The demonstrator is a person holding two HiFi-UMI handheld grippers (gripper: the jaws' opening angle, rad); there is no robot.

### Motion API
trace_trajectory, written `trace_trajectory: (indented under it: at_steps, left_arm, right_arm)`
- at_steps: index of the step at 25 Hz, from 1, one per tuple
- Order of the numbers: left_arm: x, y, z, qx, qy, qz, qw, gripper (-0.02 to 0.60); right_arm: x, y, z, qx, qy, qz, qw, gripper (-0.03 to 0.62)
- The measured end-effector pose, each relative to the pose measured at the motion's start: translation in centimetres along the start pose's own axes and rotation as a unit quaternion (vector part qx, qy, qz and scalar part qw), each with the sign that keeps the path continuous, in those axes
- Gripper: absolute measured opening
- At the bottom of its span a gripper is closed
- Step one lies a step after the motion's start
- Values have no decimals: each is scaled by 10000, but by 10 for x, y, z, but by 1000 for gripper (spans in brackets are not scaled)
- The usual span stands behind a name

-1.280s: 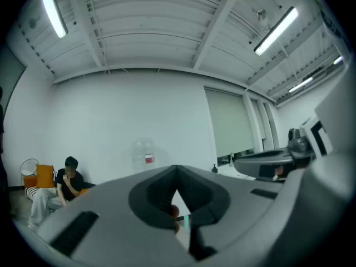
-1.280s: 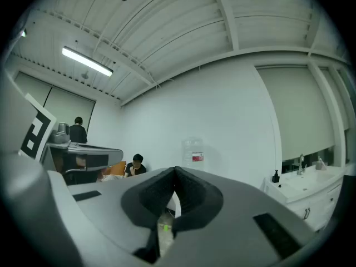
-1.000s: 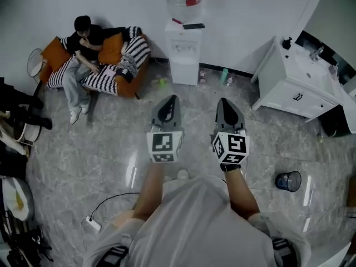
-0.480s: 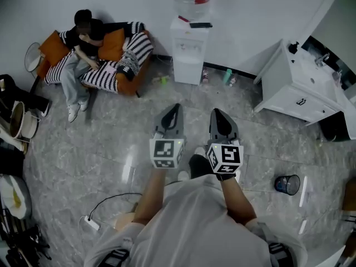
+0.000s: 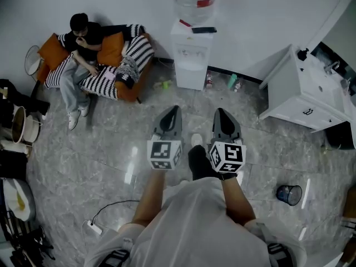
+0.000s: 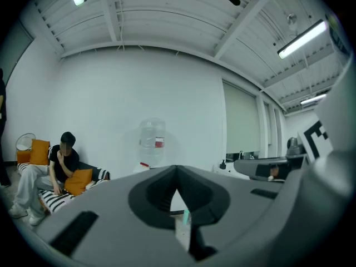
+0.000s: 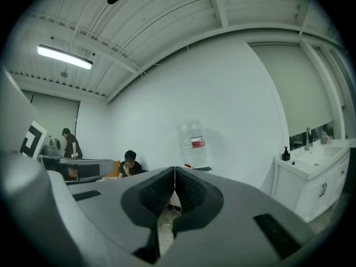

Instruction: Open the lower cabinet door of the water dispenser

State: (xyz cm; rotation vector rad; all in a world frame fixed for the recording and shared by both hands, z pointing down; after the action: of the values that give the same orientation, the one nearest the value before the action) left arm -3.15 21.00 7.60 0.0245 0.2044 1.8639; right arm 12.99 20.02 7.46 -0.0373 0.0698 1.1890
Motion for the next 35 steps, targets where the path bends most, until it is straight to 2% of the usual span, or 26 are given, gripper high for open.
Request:
trace_trajectory:
  at_steps: [6,13,18,27,35]
  left_arm:
    - [-103,26,-1,51,132,14,9999,11]
    - [-227,49,-4,28,373,-64,9993,11]
    - [-291,64,10,93,591,-88,9982,11]
    - [-356,98,77,286,869,-125,9957,11]
    - [-409,140,176,276,855,122,9959,11]
  right_arm:
    - [-92,-49,12,-180,178,102,9996,11]
    - [-196,-102,22,-142,477,-51,9987,12]
    - [-249,-135,48,-189,778,-62,9968,12]
    - [-316,-149,114,-187,969,-313,9946,12]
    - [-370,-139,219,-123,985,-420,9942,12]
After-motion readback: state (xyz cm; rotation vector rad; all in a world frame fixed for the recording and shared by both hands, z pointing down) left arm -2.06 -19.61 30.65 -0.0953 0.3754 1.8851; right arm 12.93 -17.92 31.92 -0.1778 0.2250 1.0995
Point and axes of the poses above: the fingertips, and each gripper's own axes: x backward along the fingers, y to its left, z out of its underside, the point moved 3 cm from there along x, backward along the fingers, and after that the axes turned 6 degrees about x, right-handed, at the moved point
